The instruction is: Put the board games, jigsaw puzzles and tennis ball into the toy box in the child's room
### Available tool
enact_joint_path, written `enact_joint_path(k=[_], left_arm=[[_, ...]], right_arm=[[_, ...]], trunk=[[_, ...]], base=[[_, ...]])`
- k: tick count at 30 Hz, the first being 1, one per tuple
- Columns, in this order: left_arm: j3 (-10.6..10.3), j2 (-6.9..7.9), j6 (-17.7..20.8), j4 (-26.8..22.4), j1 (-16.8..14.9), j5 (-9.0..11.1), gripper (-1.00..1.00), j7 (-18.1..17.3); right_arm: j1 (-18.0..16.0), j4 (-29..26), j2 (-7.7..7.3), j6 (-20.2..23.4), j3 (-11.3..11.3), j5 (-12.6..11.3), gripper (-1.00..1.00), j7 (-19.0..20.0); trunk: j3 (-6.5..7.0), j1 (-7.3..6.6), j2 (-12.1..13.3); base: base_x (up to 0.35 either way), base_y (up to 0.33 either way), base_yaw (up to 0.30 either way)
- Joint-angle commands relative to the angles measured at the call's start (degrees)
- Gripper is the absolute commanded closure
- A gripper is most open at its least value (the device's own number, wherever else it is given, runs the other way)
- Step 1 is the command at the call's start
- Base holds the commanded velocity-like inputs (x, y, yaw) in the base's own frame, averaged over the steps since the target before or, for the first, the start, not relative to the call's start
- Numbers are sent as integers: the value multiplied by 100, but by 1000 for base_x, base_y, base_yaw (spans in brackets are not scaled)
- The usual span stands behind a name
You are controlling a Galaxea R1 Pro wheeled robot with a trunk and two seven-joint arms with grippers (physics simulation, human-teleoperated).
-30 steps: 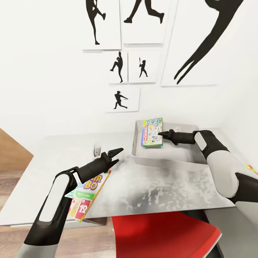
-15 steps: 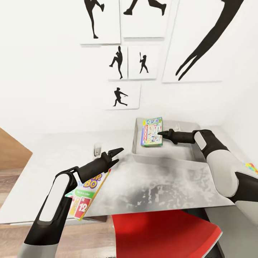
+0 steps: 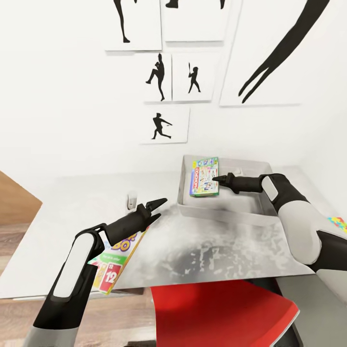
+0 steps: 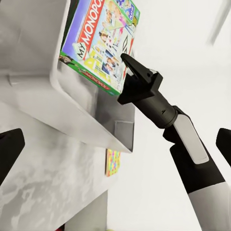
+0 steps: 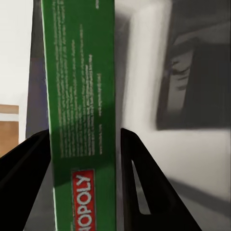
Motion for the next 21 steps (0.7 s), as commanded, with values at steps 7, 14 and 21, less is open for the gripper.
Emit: enact_joint_path(k=[7, 14, 21], left_arm=[[-89, -6, 14, -6, -49, 63, -100, 35], [-115, -7, 14, -5, -61, 64, -100, 29], [-121, -3, 14, -5, -64, 64, -100, 31]], right_arm=[[-73, -6, -19, 59, -22, -38, 100, -13], [-99, -5, -13, 70, -27, -38, 100, -17], [-109, -11, -15, 74, -28, -38, 100, -19]], trunk=[[-74, 3, -10], [-140, 3, -10], [-205, 3, -10]], base=[[0, 0, 0], [0, 0, 0], [0, 0, 0]])
